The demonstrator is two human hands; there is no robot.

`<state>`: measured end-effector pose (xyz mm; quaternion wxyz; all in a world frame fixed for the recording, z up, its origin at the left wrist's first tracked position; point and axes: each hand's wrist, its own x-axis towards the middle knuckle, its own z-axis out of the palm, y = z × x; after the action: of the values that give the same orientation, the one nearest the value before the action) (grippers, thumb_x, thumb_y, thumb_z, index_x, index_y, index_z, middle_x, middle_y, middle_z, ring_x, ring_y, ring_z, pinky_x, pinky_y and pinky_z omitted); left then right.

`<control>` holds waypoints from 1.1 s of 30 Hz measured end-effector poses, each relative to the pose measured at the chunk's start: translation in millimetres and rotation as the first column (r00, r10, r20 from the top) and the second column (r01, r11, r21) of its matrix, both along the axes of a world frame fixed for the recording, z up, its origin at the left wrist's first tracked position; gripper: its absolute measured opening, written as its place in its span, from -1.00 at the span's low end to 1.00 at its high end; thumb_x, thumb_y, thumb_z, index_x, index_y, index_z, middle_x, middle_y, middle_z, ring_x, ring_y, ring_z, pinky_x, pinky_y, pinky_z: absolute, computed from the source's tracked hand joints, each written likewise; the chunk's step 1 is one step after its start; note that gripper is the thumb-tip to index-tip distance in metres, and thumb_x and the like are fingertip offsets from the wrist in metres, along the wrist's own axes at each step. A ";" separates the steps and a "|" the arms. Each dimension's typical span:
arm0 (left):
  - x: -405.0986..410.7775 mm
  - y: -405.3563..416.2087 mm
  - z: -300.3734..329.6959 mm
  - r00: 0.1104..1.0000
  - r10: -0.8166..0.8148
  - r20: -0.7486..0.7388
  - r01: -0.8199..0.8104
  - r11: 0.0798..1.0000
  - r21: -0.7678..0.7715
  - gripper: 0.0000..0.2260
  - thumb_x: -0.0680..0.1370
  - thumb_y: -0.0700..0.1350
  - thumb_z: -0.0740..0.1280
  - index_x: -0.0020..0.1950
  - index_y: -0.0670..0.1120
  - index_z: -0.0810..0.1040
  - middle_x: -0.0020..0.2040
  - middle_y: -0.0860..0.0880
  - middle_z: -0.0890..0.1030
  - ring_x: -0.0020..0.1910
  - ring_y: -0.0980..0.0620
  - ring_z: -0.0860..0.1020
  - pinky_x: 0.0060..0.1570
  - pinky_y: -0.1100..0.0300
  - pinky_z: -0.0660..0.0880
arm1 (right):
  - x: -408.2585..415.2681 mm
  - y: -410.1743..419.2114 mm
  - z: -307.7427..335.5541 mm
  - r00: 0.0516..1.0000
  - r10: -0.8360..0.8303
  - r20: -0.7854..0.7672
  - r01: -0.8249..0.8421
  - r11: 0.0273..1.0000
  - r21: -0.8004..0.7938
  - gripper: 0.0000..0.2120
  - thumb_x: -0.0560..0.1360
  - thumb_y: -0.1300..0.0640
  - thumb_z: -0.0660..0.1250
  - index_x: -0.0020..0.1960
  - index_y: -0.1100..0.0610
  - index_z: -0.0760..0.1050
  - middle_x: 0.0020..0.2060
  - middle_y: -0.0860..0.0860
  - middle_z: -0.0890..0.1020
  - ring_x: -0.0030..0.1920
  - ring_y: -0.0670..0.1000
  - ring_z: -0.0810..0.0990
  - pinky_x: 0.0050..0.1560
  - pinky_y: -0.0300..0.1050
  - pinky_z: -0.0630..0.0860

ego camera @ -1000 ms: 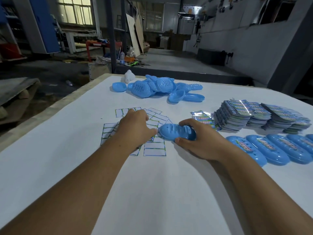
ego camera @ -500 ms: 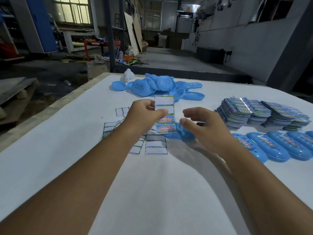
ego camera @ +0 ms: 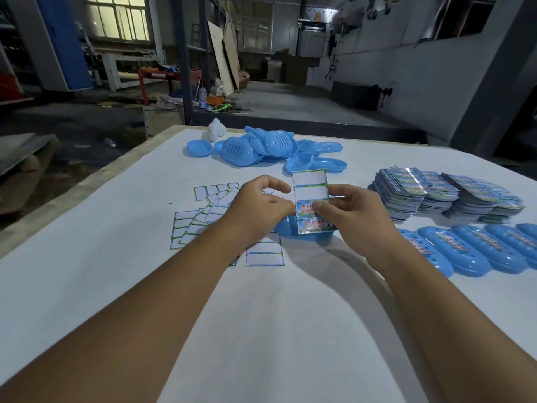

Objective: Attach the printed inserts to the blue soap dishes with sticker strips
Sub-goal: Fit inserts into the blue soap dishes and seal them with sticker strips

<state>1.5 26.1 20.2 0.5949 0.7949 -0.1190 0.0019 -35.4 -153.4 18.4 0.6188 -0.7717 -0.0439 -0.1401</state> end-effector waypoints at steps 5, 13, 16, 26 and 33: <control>1.3 -0.3 -1.1 1.000 -0.009 -0.004 0.009 1.000 -0.014 -0.79 0.45 -0.14 0.48 -0.01 0.08 0.54 -0.33 0.09 0.69 -0.43 0.21 0.52 -0.43 0.29 0.39 | -0.4 -0.5 0.0 1.000 0.008 0.001 -0.008 1.000 0.010 -0.82 0.55 0.28 0.42 -0.07 0.00 0.63 -0.22 -0.04 0.76 -0.21 -0.12 0.73 -0.15 -0.24 0.66; 0.7 -0.5 -1.8 1.000 -0.020 0.018 0.020 1.000 0.001 -0.79 0.46 -0.13 0.47 -0.01 0.07 0.50 -0.22 0.08 0.72 -0.26 0.09 0.60 -0.38 0.18 0.53 | 1.3 -0.4 -0.8 0.999 -0.031 -0.031 0.032 0.999 0.033 -0.84 0.53 0.24 0.46 0.02 0.01 0.61 -0.26 -0.07 0.75 -0.24 -0.14 0.73 -0.27 -0.33 0.59; 0.9 -1.6 -2.4 0.999 -0.016 0.044 0.016 1.000 0.005 -0.80 0.47 -0.12 0.47 -0.03 0.07 0.48 -0.21 0.08 0.73 -0.11 0.00 0.68 -0.21 0.09 0.63 | 3.9 -3.2 -3.6 0.982 -0.189 -0.028 0.181 0.969 -0.170 -0.67 0.46 0.07 0.55 0.16 0.01 0.54 -0.17 -0.08 0.71 -0.25 -0.14 0.69 -0.25 -0.26 0.60; 3.3 -6.6 -11.7 0.988 -0.033 0.153 0.034 0.999 -0.001 -0.78 0.45 -0.15 0.50 -0.14 0.06 0.48 -0.29 0.06 0.69 -0.38 0.21 0.55 -0.32 0.31 0.44 | -0.9 3.2 -5.2 0.998 -0.061 0.026 0.066 0.942 -0.329 -0.88 0.49 0.04 0.51 -0.20 0.03 0.71 -0.35 -0.10 0.72 -0.29 -0.15 0.70 -0.05 -0.10 0.63; 6.5 -8.3 -14.8 0.977 -0.025 0.213 0.026 1.000 0.002 -0.81 0.43 -0.16 0.47 -0.19 0.06 0.49 -0.37 0.09 0.63 -0.44 0.21 0.49 -0.41 0.37 0.40 | 1.1 5.5 -5.2 0.992 -0.110 0.060 0.125 0.912 -0.390 -0.81 0.53 0.11 0.41 -0.23 0.06 0.72 -0.38 -0.11 0.69 -0.37 -0.18 0.58 -0.17 -0.12 0.55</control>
<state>8.0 17.8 5.4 0.5791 0.7883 -0.1923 0.0795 -34.3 -147.8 13.2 0.4408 -0.8788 -0.0359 -0.1793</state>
